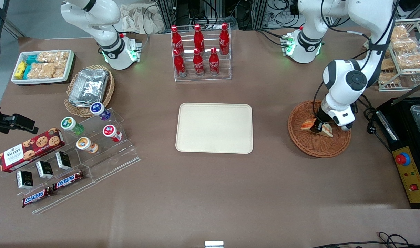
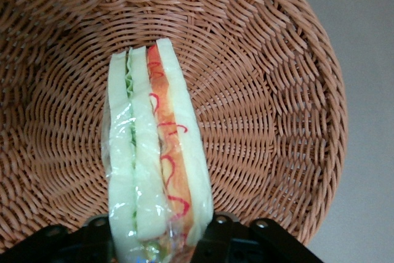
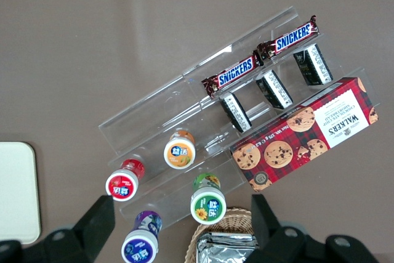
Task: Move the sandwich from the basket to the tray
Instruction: 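Close the left gripper on the sandwich's upright edge, then lift the sandwich out of the basket and carry it toward the tray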
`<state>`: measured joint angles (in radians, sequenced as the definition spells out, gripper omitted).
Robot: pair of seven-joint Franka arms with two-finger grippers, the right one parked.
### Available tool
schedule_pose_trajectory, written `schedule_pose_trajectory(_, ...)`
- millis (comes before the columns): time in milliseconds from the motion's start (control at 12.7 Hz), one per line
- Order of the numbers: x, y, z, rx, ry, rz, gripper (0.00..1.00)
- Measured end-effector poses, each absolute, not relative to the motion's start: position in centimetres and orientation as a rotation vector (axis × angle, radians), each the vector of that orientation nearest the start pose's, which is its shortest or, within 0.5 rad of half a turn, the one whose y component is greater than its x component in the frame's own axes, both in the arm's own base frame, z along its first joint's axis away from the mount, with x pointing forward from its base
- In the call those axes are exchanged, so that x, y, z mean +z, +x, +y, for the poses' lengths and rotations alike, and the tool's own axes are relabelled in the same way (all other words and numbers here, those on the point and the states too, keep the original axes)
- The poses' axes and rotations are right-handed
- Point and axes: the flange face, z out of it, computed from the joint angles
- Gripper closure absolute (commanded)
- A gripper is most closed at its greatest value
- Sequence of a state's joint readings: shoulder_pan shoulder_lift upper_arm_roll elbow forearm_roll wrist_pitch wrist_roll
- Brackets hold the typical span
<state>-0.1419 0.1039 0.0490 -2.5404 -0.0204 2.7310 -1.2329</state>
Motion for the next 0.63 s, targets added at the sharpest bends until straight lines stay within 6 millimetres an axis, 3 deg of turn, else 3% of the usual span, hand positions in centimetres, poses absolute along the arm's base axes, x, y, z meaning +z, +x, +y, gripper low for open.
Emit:
schedule_pose_trajectory(395,25.5,47.0,-4.3,-0.133,-2.688,-1.755,1.00)
schedule_pose_trajectory(632,30.2,47.6,-5.4,-0.087,-2.702,-1.712,1.00)
